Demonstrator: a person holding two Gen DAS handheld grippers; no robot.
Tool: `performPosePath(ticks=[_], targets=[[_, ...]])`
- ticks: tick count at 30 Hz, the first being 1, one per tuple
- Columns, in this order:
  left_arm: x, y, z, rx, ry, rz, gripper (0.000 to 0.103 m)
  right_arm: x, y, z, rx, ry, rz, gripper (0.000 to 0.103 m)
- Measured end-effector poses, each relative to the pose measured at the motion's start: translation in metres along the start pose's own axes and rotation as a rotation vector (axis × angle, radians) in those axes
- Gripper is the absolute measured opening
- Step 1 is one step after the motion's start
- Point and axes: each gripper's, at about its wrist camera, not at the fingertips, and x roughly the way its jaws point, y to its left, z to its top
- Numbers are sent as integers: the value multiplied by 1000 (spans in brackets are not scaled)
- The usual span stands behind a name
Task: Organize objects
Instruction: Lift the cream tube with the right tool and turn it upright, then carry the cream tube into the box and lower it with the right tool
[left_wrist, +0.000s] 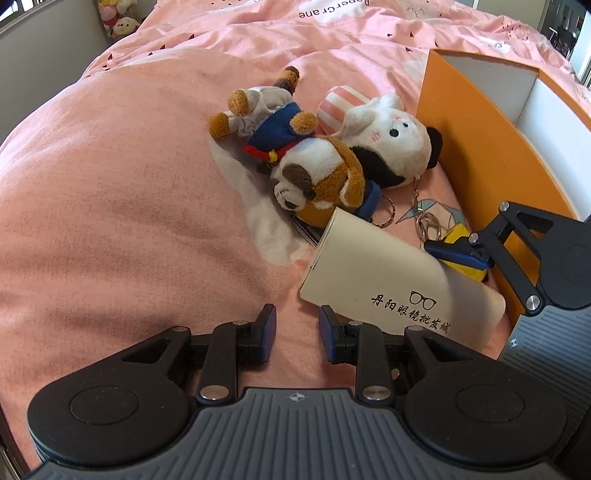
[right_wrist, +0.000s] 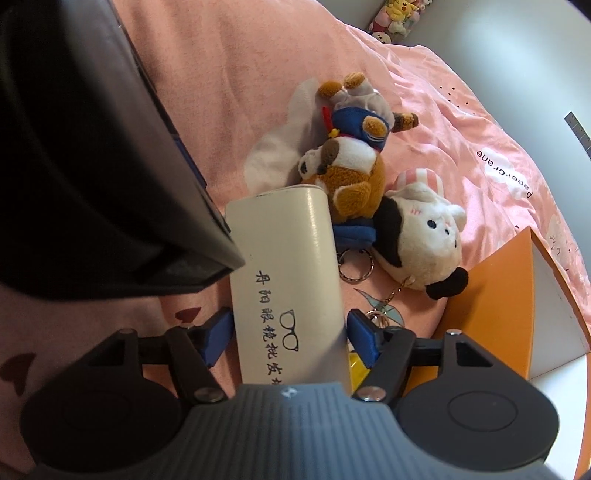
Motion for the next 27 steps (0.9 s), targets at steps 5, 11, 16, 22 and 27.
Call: performPosePath(ticks=[5,11,16,22,27], targets=[[-3,-2,-2,8,-13,-2,33,-4,0,-2,-7,-7,-18,63],[-23,3,-3,-23,-49,-52,33,-24,-12,0,-13,-28,0,63],[-50,6,2,-42,-88,-103,33,-49,-38,7,27,-48,100,63],[-79,9,21,-42,-140,-184,33,-83,-68,13,-14,-90,141,63],[-104,8,36,-19,-186,-250,34,-114,-90,25,-88,-132,135,63]])
